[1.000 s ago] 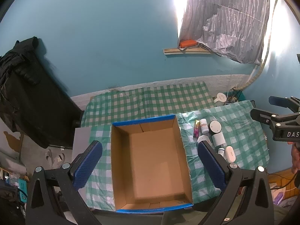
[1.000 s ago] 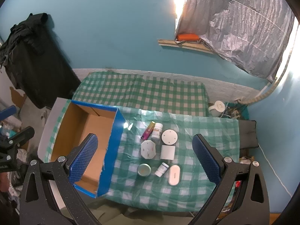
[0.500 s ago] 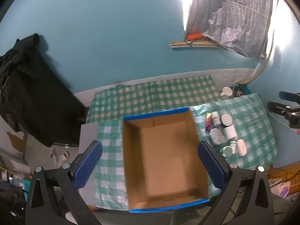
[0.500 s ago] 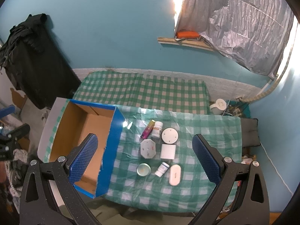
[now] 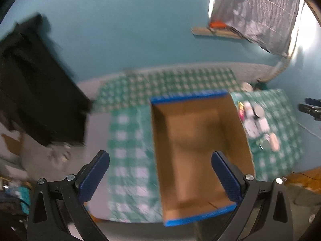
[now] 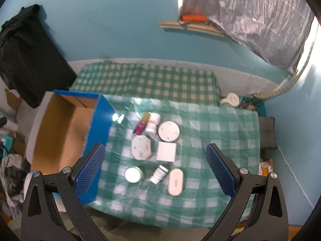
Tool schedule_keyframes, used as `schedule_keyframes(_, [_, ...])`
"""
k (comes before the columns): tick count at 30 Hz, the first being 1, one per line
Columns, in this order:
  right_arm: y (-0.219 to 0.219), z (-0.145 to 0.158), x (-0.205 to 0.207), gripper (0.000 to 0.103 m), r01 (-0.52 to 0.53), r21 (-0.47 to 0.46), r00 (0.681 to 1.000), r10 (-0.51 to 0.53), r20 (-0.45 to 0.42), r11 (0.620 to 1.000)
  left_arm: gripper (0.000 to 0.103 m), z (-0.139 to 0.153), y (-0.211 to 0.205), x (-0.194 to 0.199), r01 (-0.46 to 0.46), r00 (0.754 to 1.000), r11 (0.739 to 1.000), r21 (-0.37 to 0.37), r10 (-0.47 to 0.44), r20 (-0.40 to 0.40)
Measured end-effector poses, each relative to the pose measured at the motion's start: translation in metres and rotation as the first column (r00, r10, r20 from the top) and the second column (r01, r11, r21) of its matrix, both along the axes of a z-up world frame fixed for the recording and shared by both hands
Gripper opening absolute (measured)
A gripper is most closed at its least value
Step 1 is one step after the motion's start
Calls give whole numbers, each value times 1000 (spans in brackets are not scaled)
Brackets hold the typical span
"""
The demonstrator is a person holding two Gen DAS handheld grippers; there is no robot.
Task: Organize rigid objects
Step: 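Move the right gripper down over the white oval KINYO case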
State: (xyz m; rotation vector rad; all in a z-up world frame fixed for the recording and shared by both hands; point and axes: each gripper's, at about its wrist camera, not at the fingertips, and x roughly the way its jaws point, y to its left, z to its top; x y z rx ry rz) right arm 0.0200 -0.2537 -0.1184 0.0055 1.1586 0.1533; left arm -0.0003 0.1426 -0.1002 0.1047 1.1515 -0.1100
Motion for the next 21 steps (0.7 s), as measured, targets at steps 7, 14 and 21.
schedule_keyframes(7, [-19, -48, -5, 100, 46, 6, 998, -46, -46, 999, 96, -67, 15, -12, -50, 993, 990, 129, 63, -103])
schedule_keyframes(14, [-34, -100, -10, 99, 66, -52, 991, -72, -117, 996, 77, -119, 27, -21, -81, 973, 987, 136, 108, -206])
schedule_keyframes(21, [-49, -138, -18, 99, 94, -72, 979, -105, -176, 993, 68, -134, 32, -25, -101, 963, 988, 120, 128, -238])
